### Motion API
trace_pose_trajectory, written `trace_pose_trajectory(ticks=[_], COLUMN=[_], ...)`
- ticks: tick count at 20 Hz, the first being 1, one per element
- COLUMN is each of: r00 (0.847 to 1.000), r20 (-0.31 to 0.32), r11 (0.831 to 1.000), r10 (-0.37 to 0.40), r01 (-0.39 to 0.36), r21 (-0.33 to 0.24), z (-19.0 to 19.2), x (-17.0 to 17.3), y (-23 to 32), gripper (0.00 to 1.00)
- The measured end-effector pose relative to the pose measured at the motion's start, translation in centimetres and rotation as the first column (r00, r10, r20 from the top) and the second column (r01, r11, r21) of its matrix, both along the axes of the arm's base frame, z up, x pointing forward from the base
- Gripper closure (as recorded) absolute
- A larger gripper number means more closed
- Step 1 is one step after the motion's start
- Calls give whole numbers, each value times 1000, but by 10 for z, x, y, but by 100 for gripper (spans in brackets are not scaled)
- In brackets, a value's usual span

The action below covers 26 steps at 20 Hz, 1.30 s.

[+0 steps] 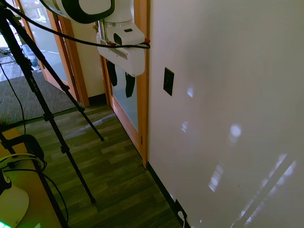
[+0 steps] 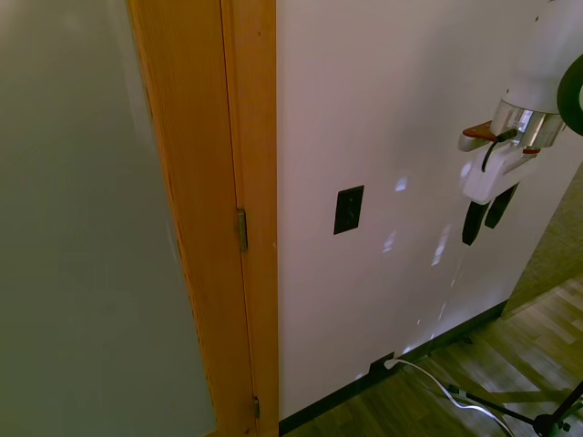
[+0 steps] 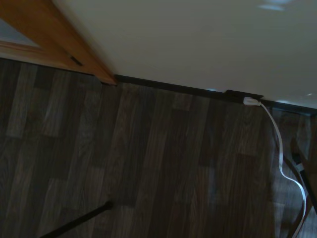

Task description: Turn on the light

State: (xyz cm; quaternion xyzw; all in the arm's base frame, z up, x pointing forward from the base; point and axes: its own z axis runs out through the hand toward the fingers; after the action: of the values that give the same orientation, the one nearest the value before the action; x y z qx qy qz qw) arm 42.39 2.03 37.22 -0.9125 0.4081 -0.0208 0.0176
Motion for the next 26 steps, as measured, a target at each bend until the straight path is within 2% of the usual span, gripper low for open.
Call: trace_pose_trajectory(ticks=[2,4,7,11,13,15,18,21,22,26], r00=[1000,1000,994,979,966,946,908,871,866,872], r20=[-3,23,105,201,255,318,409,468,471,460], r11=[1000,1000,1000,999,998,997,994,984,981,979], r10=[9,17,27,-20,-46,-64,-97,-152,-165,-171], r01=[-9,-17,-25,28,54,74,108,176,193,204], r21=[-9,-11,-18,-35,-25,-18,-5,-8,-11,-23], z=[-1,0,-5,-40,-62,-83,-93,-87,-87,-104], x=[0,7,33,77,93,104,119,133,138,156], y=[0,4,21,48,56,64,64,58,59,62], gripper=[0,0,0,0,0,0,0,0,100,100])
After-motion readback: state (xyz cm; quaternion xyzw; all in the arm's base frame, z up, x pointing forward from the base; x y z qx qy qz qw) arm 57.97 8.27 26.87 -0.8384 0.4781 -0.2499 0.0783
